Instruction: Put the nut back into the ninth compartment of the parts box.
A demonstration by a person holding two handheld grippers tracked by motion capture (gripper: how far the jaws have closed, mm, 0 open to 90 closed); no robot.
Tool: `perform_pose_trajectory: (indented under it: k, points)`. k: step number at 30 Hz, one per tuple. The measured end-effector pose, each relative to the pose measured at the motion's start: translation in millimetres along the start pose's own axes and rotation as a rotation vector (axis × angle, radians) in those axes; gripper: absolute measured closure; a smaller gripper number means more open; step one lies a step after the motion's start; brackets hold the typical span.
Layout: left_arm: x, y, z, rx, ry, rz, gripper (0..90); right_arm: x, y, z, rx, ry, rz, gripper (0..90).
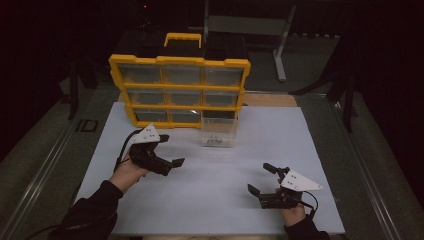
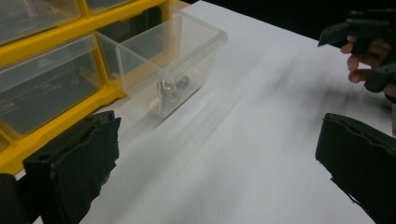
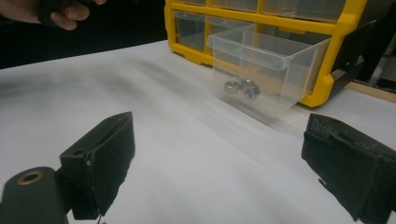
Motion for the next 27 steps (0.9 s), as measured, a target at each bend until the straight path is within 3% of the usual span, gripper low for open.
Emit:
perform_pose_trajectory:
  k: [12, 27]
  points:
    - [21.7, -32.2, -6.9, 0.022, -0.007, -0.019, 0.0, -0.2, 0.0, 0.1, 0.004, 0.0, 0.002, 9.8]
    - [41.5, -68.2, -5.5, 0.044, 0.04, -0.052, 0.0, -0.8, -0.3, 0.8, 0.006, 0.001, 0.006, 9.8]
Point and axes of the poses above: each handheld gripper's, and its own axes: x roughly backward along the jaws, y roughly out of its top, z roughly to its left, the point moved 10 cm from there along -x, roughly forward along the jaws, and after that the axes turned 5 degrees about y, right-handed, at the moved point
